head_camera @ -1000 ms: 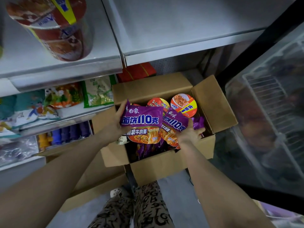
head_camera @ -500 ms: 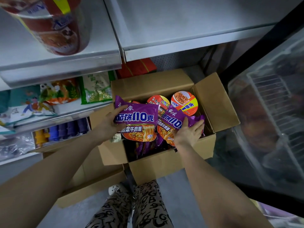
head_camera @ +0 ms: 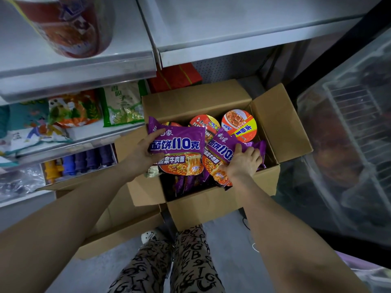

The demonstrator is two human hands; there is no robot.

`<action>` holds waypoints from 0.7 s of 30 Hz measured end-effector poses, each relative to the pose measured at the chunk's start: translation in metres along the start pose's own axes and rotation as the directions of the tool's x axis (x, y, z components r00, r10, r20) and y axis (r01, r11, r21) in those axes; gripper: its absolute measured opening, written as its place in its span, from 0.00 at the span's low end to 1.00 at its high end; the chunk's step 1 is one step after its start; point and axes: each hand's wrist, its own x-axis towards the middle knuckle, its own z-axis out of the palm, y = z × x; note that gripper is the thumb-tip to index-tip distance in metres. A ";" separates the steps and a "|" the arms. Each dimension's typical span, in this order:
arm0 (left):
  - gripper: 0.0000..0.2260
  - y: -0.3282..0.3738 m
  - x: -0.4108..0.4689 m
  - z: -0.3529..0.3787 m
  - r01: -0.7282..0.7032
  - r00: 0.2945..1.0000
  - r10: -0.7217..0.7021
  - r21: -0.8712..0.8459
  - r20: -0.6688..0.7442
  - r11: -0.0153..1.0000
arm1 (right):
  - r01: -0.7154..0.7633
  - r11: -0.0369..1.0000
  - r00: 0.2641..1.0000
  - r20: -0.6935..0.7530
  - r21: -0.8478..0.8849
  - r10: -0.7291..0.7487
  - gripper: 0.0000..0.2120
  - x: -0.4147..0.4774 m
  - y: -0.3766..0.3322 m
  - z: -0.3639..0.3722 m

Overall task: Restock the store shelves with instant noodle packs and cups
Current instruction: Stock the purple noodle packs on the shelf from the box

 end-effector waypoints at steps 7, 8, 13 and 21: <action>0.29 -0.008 -0.002 -0.003 0.026 1.000 -0.026 -0.010 -0.014 1.000 | 0.128 0.976 0.988 -0.108 0.174 -0.111 0.41 -0.016 -0.017 -0.002; 0.29 -0.009 -0.002 -0.003 0.026 1.000 -0.026 -0.014 -0.017 1.000 | 0.142 0.963 0.987 -0.112 0.230 -0.118 0.41 -0.017 -0.019 -0.003; 0.30 -0.012 -0.001 -0.007 0.036 0.999 -0.037 -0.025 -0.040 0.999 | 0.177 0.842 0.968 -0.245 0.509 -0.055 0.38 -0.016 -0.028 0.004; 0.29 -0.010 -0.008 -0.008 0.029 0.996 -0.034 -0.068 -0.086 0.997 | -0.082 0.713 0.989 -0.031 0.697 0.145 0.23 -0.013 -0.024 0.011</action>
